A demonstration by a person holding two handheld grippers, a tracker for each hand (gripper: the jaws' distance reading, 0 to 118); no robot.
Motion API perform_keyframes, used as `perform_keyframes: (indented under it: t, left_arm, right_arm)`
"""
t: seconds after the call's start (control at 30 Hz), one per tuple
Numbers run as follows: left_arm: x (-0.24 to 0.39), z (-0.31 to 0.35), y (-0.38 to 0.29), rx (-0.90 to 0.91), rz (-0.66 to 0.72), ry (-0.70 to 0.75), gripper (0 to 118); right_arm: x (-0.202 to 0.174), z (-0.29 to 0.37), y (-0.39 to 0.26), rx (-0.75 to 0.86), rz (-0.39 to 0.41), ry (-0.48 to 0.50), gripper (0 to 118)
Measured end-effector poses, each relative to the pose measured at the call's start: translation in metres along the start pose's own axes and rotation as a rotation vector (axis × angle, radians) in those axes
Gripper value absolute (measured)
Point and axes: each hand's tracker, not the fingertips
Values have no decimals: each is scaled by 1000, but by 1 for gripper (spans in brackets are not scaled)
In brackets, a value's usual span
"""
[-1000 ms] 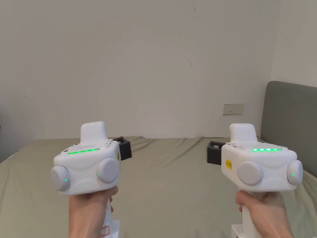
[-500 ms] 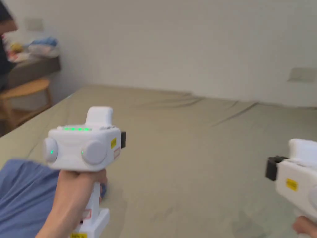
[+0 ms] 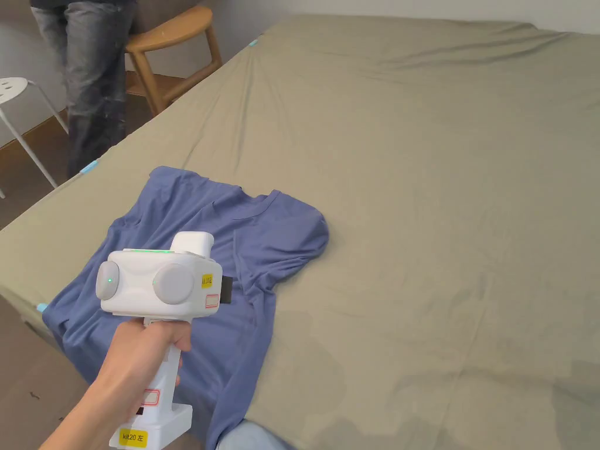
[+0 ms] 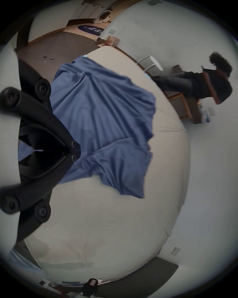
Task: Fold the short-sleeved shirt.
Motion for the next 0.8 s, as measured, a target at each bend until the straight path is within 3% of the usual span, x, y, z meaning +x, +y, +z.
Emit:
perform_keyframes:
  t: [0.03, 0.07, 0.1, 0.13, 0.2, 0.23, 0.33, 0.37, 0.43, 0.47, 0.5, 0.53, 0.6, 0.63, 0.67, 0.8]
  left_arm:
    - [-3, -15, 8, -3, 4, -13, 0]
    - [-5, -30, 18, -5, -5, -22, 33]
    - [30, 22, 3, 1, -2, -15, 85]
    - [32, 16, 7, -12, 2, -5, 118]
    - [31, 34, -5, -17, -1, -10, 112]
    - [24, 3, 1, -59, -7, -32, 112]
    - [29, -2, -6, -115, -72, 38, 112]
    - [45, -51, 3, -126, -96, 49, 106]
    - [51, -61, 0, -158, -122, 74, 80]
    - [44, -53, 7, -111, -63, 28, 59]
    - [52, -26, 3, -104, -28, 38, 16]
    - [53, -17, 5, -89, 2, 64, 5]
    - [53, -7, 10, 14, -57, 183, 5]
    - [40, -9, 16, -27, -78, 161, 5]
    - [36, 1, 20, -45, -12, 62, 5]
    - [57, 27, 49, 22, 51, -41, 5]
  right_arm:
    - [1, -2, -2, -4, 2, -5, 0]
    - [0, -3, -2, -10, 0, -13, 0]
    - [0, -5, -2, -16, 0, -14, 0]
    - [0, -8, -2, -27, 3, -14, 0]
    - [3, -11, -5, -43, 1, -15, 0]
    - [3, -12, -6, -49, 0, -11, 0]
    - [5, -15, -9, -74, -2, -7, 0]
    - [5, -16, -10, -77, 2, -10, 0]
    - [7, -14, -12, -87, 0, -13, 0]
    - [10, -13, -13, -91, -6, -9, 0]
    - [11, -12, -14, -92, -11, -6, 0]
    - [13, -11, -16, -91, -17, -4, 0]
    - [16, -7, -18, -91, -28, 4, 0]
    - [17, -4, -20, -88, -33, 3, 0]
    - [20, 0, -21, -82, -41, 4, 0]
    - [30, 14, -25, -53, -73, 17, 0]
